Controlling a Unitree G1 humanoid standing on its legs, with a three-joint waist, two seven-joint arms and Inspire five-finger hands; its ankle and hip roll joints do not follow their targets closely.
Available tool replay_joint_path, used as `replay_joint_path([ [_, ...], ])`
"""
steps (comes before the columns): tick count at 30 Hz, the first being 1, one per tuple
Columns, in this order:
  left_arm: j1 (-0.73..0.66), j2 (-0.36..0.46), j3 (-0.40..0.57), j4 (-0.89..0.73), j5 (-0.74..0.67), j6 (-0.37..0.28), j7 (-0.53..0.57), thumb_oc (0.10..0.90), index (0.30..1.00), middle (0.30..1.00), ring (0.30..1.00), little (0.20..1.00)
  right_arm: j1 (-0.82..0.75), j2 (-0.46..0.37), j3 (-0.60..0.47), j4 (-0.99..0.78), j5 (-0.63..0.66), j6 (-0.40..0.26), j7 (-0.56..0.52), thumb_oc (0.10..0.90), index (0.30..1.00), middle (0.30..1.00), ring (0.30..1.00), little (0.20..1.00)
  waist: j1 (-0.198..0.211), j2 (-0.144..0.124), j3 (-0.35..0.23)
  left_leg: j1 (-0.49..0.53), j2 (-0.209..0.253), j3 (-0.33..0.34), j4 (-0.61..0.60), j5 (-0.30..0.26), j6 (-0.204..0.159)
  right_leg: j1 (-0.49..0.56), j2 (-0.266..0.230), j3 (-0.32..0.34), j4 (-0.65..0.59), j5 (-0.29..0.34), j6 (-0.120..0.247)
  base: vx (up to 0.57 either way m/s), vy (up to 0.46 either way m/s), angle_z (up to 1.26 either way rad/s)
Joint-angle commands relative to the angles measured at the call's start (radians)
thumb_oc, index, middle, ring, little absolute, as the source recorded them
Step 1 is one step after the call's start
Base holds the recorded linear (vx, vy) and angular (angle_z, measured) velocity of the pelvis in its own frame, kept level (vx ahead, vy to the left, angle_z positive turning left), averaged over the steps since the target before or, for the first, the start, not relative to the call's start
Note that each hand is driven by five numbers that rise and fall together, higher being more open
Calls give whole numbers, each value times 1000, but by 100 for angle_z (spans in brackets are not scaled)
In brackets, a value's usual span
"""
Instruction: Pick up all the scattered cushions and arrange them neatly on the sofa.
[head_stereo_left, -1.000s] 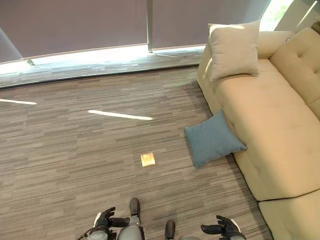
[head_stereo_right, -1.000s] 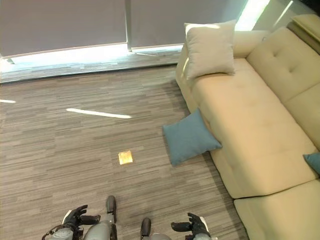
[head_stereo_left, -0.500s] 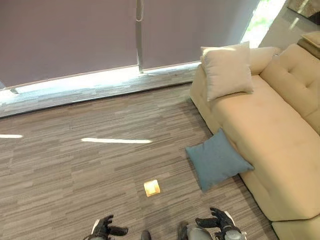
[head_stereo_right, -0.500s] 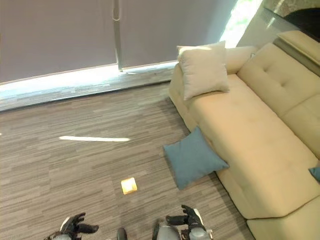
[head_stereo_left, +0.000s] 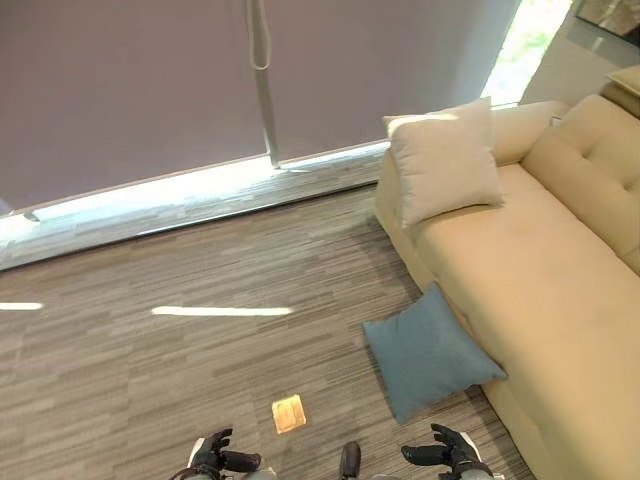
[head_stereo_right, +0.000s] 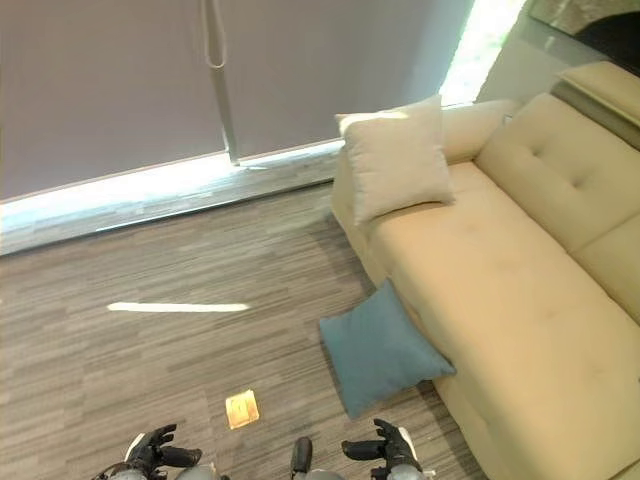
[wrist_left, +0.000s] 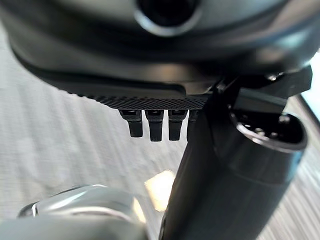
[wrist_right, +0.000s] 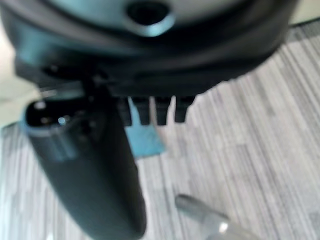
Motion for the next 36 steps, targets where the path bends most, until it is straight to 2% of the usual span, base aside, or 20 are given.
replay_joint_path([
  [1,7,-13,-61,5,7,-14,2,800,900,900,900,900,13,-36,10,-7,17,-24,-25,800,900,900,900,900,29,-3,25,9,-60,-23,-268,40,71,50,-21,54,78,-134,131,245,88,-14],
  [3,10,-12,-61,8,6,-14,4,800,900,900,900,900,13,-34,15,-3,11,-23,-27,800,900,900,900,900,44,11,23,-6,-59,-77,-370,107,60,69,0,79,78,-150,131,235,91,-33],
  [5,10,-11,-62,8,4,-15,8,800,900,900,900,900,12,-34,18,-4,8,-26,-32,800,900,900,900,900,50,12,26,-18,-58,-87,-388,132,55,81,5,86,82,-160,132,175,87,-64],
  [6,17,-9,-54,16,6,-11,4,800,900,900,900,900,17,-30,13,0,4,-24,-32,800,900,900,900,900,49,12,14,11,-64,-86,-428,126,65,91,5,99,90,-170,137,272,171,-59],
  [11,32,-5,-40,24,12,-6,1,800,900,900,900,900,27,-16,15,7,-11,-18,-27,800,900,900,900,900,49,11,-11,50,-90,-72,-439,105,91,88,-18,126,138,-178,161,207,177,-39],
  [13,32,2,-31,21,14,-7,6,800,900,900,900,900,20,-13,15,6,-25,-11,-21,800,900,900,900,900,47,24,-13,94,-102,-43,-467,85,118,32,-46,126,263,-159,200,147,210,-25],
  [14,32,2,-31,21,14,-7,6,800,900,900,900,900,20,-13,15,6,-25,-11,-21,800,900,900,900,900,48,24,-13,95,-102,-42,-468,85,119,30,-47,127,265,-160,201,126,195,-58],
  [15,28,9,-29,12,10,-9,11,800,900,900,900,900,10,-12,19,-5,-31,-10,-21,800,900,900,900,900,45,37,-1,118,-103,-18,-481,76,136,-33,-78,97,388,-110,229,108,165,-69],
  [18,25,18,-24,10,6,-10,10,800,900,900,900,900,7,-9,17,-15,-36,-11,-21,800,900,900,900,900,43,53,10,158,-100,13,-500,57,144,-86,-123,12,481,-84,239,138,156,-50],
  [20,21,20,-22,10,6,-8,9,800,900,900,900,900,6,-11,17,-11,-45,-9,-26,800,900,900,900,900,39,58,12,190,-101,27,-517,45,145,-107,-136,-49,451,-91,226,190,68,-30],
  [21,18,20,-22,17,16,-4,5,800,900,900,900,900,3,-13,14,-6,-49,-7,-30,800,900,900,900,900,32,58,13,213,-101,39,-526,32,142,-134,-135,-101,382,-98,210,227,1,-38],
  [23,16,22,-26,22,28,-1,0,800,900,900,900,900,6,-19,9,0,-49,-1,-26,800,900,900,900,900,24,55,22,247,-105,41,-519,-5,137,-159,-134,-151,307,-93,215,281,-23,-60],
  [24,17,18,-22,25,31,-2,1,800,900,900,900,900,12,-21,7,3,-50,0,-27,800,900,900,900,900,21,52,27,248,-106,56,-510,-2,140,-156,-142,-174,294,-73,209,264,-61,-40],
  [25,19,14,-28,25,43,-2,4,800,900,900,900,900,28,-23,4,9,-47,-2,-27,800,900,900,900,900,5,49,22,260,-114,53,-501,-18,138,-142,-118,-129,267,-78,197,194,-114,-5],
  [26,16,7,-36,21,48,-4,-1,800,900,900,900,900,35,-30,-5,18,-41,-2,-32,800,900,900,900,900,2,44,21,254,-115,56,-462,-37,130,-120,-111,-122,233,-78,190,298,-216,40],
  [27,11,-3,-58,18,58,-7,-9,800,900,900,900,900,43,-37,-21,28,-20,-8,-34,800,900,900,900,900,-13,31,18,212,-104,71,-339,-59,90,-72,-91,-107,184,-96,166,192,-211,53],
  [29,-1,-6,-68,9,52,-9,-6,800,900,900,900,900,37,-43,-18,26,-8,-14,-37,800,900,900,900,900,-11,21,36,150,-85,67,-193,-36,62,-49,-83,-94,167,-102,142,62,-140,38],
  [31,-7,-7,-70,6,40,-12,-4,800,900,900,900,900,28,-44,-17,23,7,-18,-38,800,900,900,900,900,-4,19,39,116,-83,27,-149,-2,50,-37,-65,-71,155,-113,126,78,-25,-16],
  [33,-7,-9,-74,5,32,-13,2,800,900,900,900,900,19,-47,-15,18,16,-20,-43,800,900,900,900,900,5,12,38,81,-85,-7,-187,-21,61,-27,-64,-50,142,-119,132,117,58,-46],
  [36,-12,-9,-82,13,27,-14,4,800,900,900,900,900,14,-50,-1,6,6,-27,-42,800,900,900,900,900,38,17,28,79,-106,-160,-357,0,72,-3,-32,30,125,-129,143,149,93,-66],
])
